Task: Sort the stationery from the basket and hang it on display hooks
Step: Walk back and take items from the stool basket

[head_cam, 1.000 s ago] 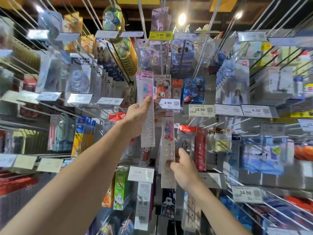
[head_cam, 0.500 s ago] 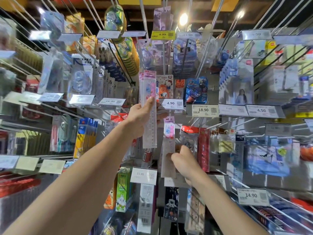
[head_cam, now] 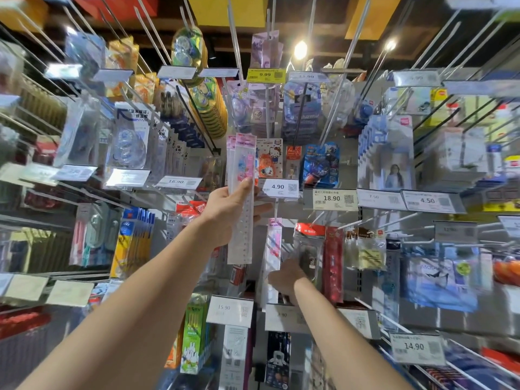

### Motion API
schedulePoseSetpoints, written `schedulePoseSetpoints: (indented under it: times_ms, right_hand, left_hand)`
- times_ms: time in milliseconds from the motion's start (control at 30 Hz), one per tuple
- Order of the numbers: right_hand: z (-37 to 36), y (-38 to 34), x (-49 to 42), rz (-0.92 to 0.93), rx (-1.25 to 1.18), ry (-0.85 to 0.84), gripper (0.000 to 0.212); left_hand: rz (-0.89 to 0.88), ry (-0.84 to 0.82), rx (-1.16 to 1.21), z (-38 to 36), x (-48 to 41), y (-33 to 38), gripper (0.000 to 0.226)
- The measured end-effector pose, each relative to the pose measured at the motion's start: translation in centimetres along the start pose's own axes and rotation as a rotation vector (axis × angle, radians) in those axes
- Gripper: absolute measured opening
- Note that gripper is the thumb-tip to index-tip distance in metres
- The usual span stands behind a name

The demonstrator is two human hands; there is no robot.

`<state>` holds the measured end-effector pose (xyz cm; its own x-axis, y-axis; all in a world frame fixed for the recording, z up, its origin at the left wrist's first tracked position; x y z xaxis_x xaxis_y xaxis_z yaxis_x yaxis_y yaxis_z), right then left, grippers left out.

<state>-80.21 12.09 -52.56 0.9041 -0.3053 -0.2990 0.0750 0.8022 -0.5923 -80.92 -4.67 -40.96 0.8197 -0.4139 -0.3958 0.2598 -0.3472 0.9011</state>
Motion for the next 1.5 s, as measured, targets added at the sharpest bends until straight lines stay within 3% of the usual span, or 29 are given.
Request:
schedulePoseSetpoints:
  times_ms: [67,100,167,233,333,433,567,767,900,1000,1133,1267,1333,1500]
  right_hand:
    - [0.9,-1.5,0.7,0.120,0.120,0.196,0.023]
    - [1.6,-2.7,1.7,0.192,0.063,0.307,0.012]
    - [3.0,-5.5,4.0,0.415,-0.241,0.498,0.016]
    - [4.0,-8.3,6.2,0.573,-0.452,0.530,0.021]
    - [4.3,-10.4,7.4,0.636,-0.498,0.491,0.023]
    - [4.6,-10.3,6.9,0.624,-0.463,0.521,0.029]
    - [4.5,-8.4,6.8,0.572,-0.522,0.539,0.012]
    - [3.8,-5.3,9.6,0.478,-0.536,0.509,0.026]
    - [1.4,-1.7,10.4,0.316,-0.535,0.414,0.010]
    - [-0.6,0.5,10.0,0.229,-0.455,0.335,0.005]
    - [-1.8,1.6,10.0,0.224,-0.461,0.290,0.023]
    - [-2.7,2.2,10.5,0.213,-0.444,0.282,0.016]
    - [-2.9,2.7,10.3,0.214,-0.460,0.282,0.014]
    - [-1.0,1.3,11.4,0.220,-0.431,0.352,0.011]
  left_hand:
    - [0.002,-0.006,0.002,-0.2,0.1,0.1,0.039]
    - [0.003,-0.003,-0.003,-0.3,0.3,0.1,0.038]
    - [-0.006,0.012,-0.005,-0.3,0.5,0.1,0.034]
    - [-0.026,0.035,0.005,-0.2,0.6,0.2,0.033]
    - [-0.037,0.049,0.008,-0.1,0.7,0.1,0.037]
    - [-0.027,0.085,0.001,0.0,1.0,0.2,0.048]
    - [0.006,0.153,-0.083,0.1,1.2,0.0,0.050]
    - [0.007,0.144,-0.048,0.3,1.1,0.1,0.050]
    - [0.015,0.147,-0.041,0.4,0.4,0.1,0.078]
    - [0.001,0.142,-0.038,0.3,-0.1,0.0,0.064]
    - [0.007,0.112,-0.054,-0.1,-0.1,-0.1,0.052]
    - [0.000,0.082,-0.053,-0.1,0.0,-0.3,0.047]
    - [0.010,0.083,-0.030,0.1,-0.2,-0.3,0.060]
    - [0.003,0.112,-0.055,1.8,-4.1,-2.1,0.121]
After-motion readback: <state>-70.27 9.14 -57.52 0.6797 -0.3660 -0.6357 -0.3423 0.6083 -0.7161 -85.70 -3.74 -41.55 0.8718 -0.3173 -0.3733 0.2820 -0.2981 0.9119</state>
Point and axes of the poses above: each hand's wrist, its own x-axis away from the middle knuckle, its own z-axis out of the back of the hand, y = z × x, the point moved 7 cm from there along -x, towards the middle knuckle, and after that the axes turned 9 degrees about z, right-handed, at the moved point
